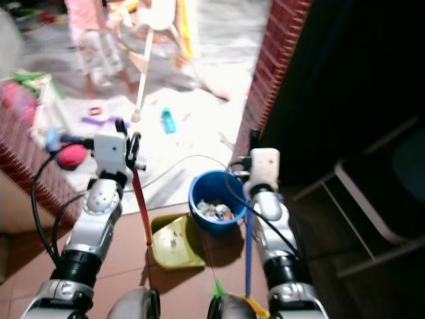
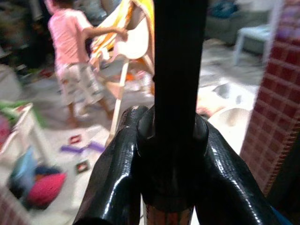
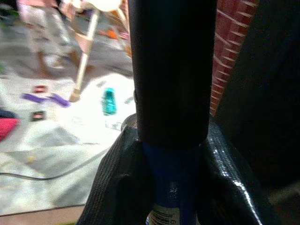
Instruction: Sweep floor
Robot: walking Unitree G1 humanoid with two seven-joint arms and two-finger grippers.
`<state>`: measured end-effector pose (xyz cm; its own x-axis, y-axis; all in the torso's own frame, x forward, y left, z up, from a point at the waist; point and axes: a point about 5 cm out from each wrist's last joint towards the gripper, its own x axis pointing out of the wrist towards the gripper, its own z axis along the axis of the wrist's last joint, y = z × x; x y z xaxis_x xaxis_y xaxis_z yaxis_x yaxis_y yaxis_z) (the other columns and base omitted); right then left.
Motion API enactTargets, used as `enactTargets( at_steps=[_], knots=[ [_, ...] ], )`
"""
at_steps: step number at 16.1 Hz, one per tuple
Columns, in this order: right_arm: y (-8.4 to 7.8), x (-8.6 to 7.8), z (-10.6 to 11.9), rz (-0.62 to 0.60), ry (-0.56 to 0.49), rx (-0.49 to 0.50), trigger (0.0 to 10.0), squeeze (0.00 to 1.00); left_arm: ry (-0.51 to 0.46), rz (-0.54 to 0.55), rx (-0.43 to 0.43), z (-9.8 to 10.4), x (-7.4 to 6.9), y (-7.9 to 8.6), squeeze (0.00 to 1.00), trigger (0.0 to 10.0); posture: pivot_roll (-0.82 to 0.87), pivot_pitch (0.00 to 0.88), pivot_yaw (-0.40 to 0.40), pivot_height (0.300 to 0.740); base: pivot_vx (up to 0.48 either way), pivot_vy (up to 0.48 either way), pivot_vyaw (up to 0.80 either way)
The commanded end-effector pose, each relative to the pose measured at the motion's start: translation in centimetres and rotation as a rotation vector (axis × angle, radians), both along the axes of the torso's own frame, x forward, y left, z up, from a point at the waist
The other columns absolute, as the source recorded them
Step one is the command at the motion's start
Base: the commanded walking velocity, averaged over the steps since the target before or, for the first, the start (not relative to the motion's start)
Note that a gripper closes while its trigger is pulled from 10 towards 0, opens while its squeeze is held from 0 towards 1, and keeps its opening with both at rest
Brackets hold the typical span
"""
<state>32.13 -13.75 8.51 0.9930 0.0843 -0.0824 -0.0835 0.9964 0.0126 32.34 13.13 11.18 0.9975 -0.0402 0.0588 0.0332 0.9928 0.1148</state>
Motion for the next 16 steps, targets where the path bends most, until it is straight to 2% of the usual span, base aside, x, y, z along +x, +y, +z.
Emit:
enactTargets(
  at_steps=[1, 4, 7, 16],
  knots=[
    [1.0, 1.6, 5.7, 0.029, -0.252, 0.063, 10.0, 0.0, -0.027, 0.017, 0.025, 0.6, 0.1, -0.1, 0.0, 10.0, -0.08, 0.044, -0.037, 0.74, 0.0, 0.0, 0.76],
    [1.9, 2.2, 7.1, 0.071, -0.303, 0.068, 10.0, 0.0, -0.021, 0.041, 0.0, 0.4, -0.1, 0.0, 0.0, 10.0, -0.07, 0.045, -0.038, 0.74, 0.0, 0.0, 0.76],
    [1.9, 2.4, 7.5, 0.077, -0.322, 0.053, 10.0, 0.0, -0.03, 0.127, 0.003, 0.3, -0.3, 1.2, 0.0, 10.0, -0.07, 0.038, -0.04, 0.74, 0.0, 0.0, 0.76],
    [2.0, 2.4, 7.4, 0.074, -0.321, 0.041, 10.0, 0.0, -0.027, 0.132, -0.013, 0.4, -0.2, 1.2, 0.0, 10.0, -0.07, 0.04, -0.039, 0.74, 0.0, 0.0, 0.75]
  ],
)
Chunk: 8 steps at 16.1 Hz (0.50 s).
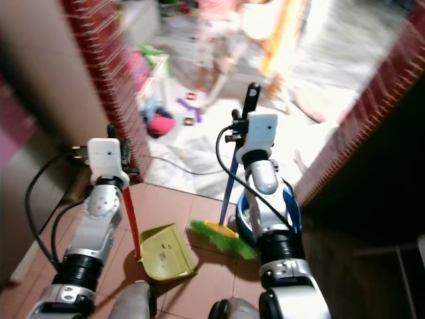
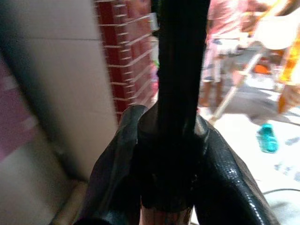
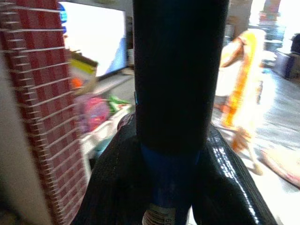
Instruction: Sweep floor
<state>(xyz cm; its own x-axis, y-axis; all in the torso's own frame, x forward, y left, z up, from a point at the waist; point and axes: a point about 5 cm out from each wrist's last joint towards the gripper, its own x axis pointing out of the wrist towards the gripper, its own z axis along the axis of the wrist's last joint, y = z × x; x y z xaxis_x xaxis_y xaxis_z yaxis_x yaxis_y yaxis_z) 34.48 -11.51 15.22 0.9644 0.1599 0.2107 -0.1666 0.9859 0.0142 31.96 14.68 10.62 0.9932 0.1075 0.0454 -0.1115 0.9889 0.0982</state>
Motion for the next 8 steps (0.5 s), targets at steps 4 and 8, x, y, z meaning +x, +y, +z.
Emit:
enactTargets(
  at_steps=[4, 8],
  knots=[
    [-0.27, 0.1, 0.7, -0.005, -0.029, 0.005, 10.0, 0.0, -0.039, -0.015, 0.007, 0.93, 0.21, -0.39, 0.0, 10.0, -0.07, 0.04, -0.039, 0.74, 0.0, 0.0, 0.74],
    [-0.27, 0.1, 0.7, -0.005, -0.029, 0.005, 10.0, 0.0, -0.039, -0.015, 0.007, 0.93, 0.21, -0.39, 0.0, 10.0, -0.07, 0.04, -0.039, 0.74, 0.0, 0.0, 0.74]
  ],
)
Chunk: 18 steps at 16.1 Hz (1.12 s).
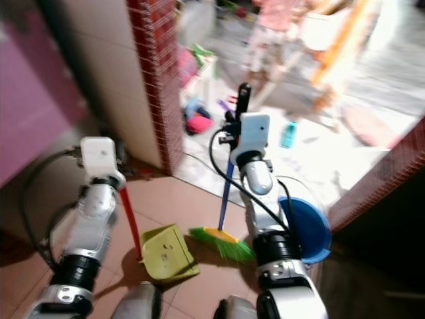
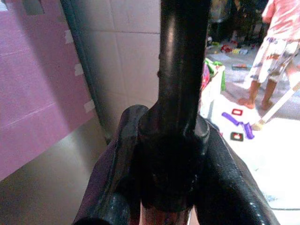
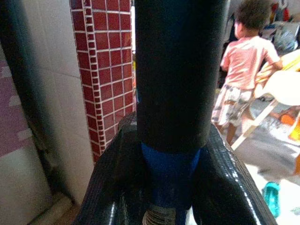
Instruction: Sweep floor
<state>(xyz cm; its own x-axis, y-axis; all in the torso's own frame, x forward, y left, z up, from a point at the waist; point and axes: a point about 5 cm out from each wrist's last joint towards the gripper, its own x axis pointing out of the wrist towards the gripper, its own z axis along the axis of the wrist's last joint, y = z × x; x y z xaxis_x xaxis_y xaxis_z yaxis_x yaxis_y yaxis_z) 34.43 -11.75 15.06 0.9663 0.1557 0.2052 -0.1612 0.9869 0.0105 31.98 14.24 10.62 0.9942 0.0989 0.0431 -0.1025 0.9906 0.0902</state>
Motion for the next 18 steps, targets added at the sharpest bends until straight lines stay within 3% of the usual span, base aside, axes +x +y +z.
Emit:
enactTargets(
  at_steps=[1, 4, 8, 12, 18],
  knots=[
    [0.0, 0.1, 0.9, 0.001, -0.034, 0.009, 10.0, 0.0, -0.041, -0.006, 0.015, 0.9, 0.2, 0.1, 0.0, 10.0, -0.07, 0.04, -0.039, 0.74, 0.0, 0.0, 0.74],
    [0.1, 0.1, 0.8, 0.002, -0.037, 0.01, 10.0, 0.0, -0.041, 0.0, 0.013, 0.9, 0.2, 0.0, 0.0, 10.0, -0.07, 0.04, -0.039, 0.74, 0.0, 0.0, 0.74],
    [1.0, 0.1, 1.2, 0.037, -0.052, 0.046, 10.0, 0.0, -0.054, -0.005, -0.003, 1.5, 0.6, -0.4, 0.0, 10.0, -0.08, 0.057, -0.044, 0.74, 0.0, 0.429, 0.0],
    [0.6, 0.1, 1.5, 0.025, -0.066, 0.046, 10.0, 0.0, -0.118, -0.038, -0.02, 2.8, 0.7, -0.7, 0.0, 10.0, -0.08, 0.059, -0.045, 0.74, 0.0, 0.0, 0.0],
    [0.0, -0.5, 0.0, -0.005, -0.02, 0.037, 10.0, 0.0, -0.139, -0.059, -0.038, 3.0, 0.4, -0.3, 0.0, 10.0, -0.08, 0.056, -0.042, 0.74, 0.099, 0.0, 0.0]
  ],
)
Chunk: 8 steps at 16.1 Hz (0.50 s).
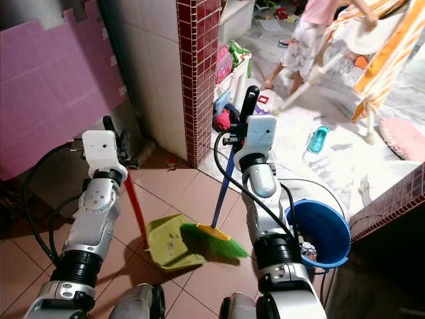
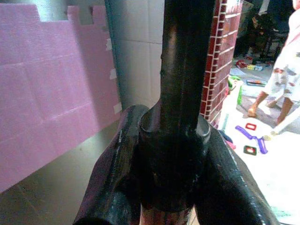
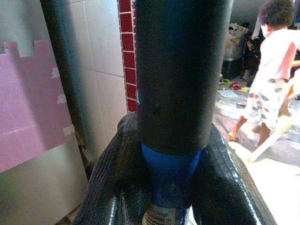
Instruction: Sweep floor
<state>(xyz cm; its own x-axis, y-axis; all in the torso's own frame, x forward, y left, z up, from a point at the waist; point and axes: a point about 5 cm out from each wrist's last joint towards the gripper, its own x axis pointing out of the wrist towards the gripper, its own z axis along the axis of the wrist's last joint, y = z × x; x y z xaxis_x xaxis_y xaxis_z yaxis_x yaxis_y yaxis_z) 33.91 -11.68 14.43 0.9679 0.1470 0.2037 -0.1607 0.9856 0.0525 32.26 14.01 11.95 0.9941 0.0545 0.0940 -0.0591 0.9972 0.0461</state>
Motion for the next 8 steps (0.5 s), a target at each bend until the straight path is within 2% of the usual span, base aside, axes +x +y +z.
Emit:
enactTargets(
  at_steps=[1, 3, 6, 8],
  knots=[
    [-0.1, 0.0, 0.6, -0.004, -0.026, -0.004, 10.0, 0.0, -0.089, -0.014, 0.0, 1.8, 0.1, -0.1, 0.0, 10.0, -0.08, 0.056, -0.04, 0.74, 0.412, 0.0, 0.0],
    [-0.1, -0.2, 0.3, 0.0, -0.019, -0.001, 10.0, 0.0, -0.091, -0.017, -0.007, 1.9, 0.1, -0.3, 0.0, 10.0, -0.08, 0.056, -0.04, 0.74, 0.427, 0.0, 0.0],
    [-0.3, -0.6, -0.3, -0.002, 0.0, -0.009, 10.0, 0.0, -0.08, -0.012, -0.019, 1.8, 0.0, -0.2, 0.0, 10.0, -0.08, 0.053, -0.037, 0.74, 0.403, 0.26, 0.0],
    [-0.5, -1.0, -1.2, -0.012, 0.031, -0.022, 10.0, 0.0, -0.048, -0.007, -0.037, 1.3, -0.2, -0.1, 0.0, 10.0, -0.08, 0.053, -0.037, 0.74, 0.266, 0.401, 0.0]
  ],
)
